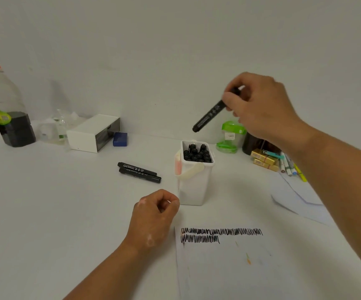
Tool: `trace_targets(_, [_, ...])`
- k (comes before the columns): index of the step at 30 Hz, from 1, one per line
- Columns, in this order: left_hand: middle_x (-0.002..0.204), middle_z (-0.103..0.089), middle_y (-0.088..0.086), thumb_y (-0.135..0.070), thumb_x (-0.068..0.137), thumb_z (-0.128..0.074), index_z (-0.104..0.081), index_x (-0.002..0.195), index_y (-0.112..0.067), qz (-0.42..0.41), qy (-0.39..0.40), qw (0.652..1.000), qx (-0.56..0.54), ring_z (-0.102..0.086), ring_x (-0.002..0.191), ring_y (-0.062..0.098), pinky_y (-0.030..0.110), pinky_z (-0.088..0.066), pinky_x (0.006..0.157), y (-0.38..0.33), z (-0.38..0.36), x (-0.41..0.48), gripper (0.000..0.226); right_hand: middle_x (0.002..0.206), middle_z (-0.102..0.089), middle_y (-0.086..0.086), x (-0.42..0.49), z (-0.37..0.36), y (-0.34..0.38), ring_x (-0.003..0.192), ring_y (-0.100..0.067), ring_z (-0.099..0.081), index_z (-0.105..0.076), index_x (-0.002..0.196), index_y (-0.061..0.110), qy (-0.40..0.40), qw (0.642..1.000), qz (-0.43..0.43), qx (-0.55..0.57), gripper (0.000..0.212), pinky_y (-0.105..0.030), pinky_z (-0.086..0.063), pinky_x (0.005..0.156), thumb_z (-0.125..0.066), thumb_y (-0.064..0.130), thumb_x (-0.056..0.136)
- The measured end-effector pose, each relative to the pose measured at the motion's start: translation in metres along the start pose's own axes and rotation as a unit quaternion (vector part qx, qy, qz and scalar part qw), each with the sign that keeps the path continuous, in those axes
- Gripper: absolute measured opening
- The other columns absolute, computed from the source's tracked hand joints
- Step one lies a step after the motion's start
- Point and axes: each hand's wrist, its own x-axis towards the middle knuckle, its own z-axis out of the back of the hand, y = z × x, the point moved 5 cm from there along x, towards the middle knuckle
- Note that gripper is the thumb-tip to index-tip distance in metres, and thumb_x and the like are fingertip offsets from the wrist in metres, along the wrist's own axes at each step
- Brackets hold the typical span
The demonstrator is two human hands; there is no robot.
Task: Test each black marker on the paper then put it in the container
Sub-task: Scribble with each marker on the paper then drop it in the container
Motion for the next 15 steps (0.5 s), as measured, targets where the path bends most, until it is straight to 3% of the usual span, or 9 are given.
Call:
trace_targets(2, [0.052, -0.053, -0.017, -0.023, 0.088, -0.07, -0.07, 0.073, -0.029, -0.005, 0.0, 1.0, 0.004, -0.047, 0.049, 0.001, 0.013, -0.04, 0.051, 0.0, 0.0, 0.0, 0.016, 0.078, -0.074, 0.004, 0.011, -0.02, 0.004, 0.072, -0.015, -0.069, -0.071, 0.095, 0.027, 0.034, 0.999, 0.013, -0.038, 0.009, -0.028, -0.057, 0.071, -0.064, 0.031, 0.095])
trace_targets(9, [0.052, -0.051, -0.016, -0.023, 0.088, -0.069, -0.07, 0.073, -0.029, -0.009, 0.003, 1.0, -0.001, -0.046, 0.05, 0.002, 0.013, -0.04, 0.052, -0.001, -0.001, 0.002, 0.016, 0.075, -0.058, 0.016, 0.027, -0.078, -0.012, 0.068, -0.004, -0.055, -0.068, 0.095, 0.025, 0.098, 0.988, 0.024, -0.115, 0.01, -0.013, -0.037, 0.058, -0.06, 0.031, 0.097])
trace_targets(13, [0.051, -0.049, -0.018, -0.022, 0.088, -0.069, -0.07, 0.073, -0.028, -0.018, 0.007, 1.0, 0.006, -0.045, 0.05, 0.002, 0.011, -0.038, 0.053, -0.002, -0.002, 0.002, 0.016, 0.079, -0.058, 0.014, 0.028, -0.098, -0.019, 0.075, -0.013, -0.057, -0.068, 0.094, 0.026, 0.144, 0.979, 0.029, -0.142, 0.009, -0.015, -0.037, 0.058, -0.059, 0.03, 0.097])
trace_targets(15, [0.051, -0.049, -0.018, -0.022, 0.088, -0.069, -0.07, 0.073, -0.028, -0.018, 0.007, 1.0, 0.008, -0.045, 0.051, 0.001, 0.01, -0.038, 0.053, -0.002, -0.002, 0.002, 0.016, 0.083, -0.058, 0.012, 0.028, -0.107, -0.02, 0.083, -0.016, -0.059, -0.072, 0.098, 0.025, 0.178, 0.972, 0.034, -0.149, 0.011, -0.021, -0.043, 0.065, -0.062, 0.03, 0.095])
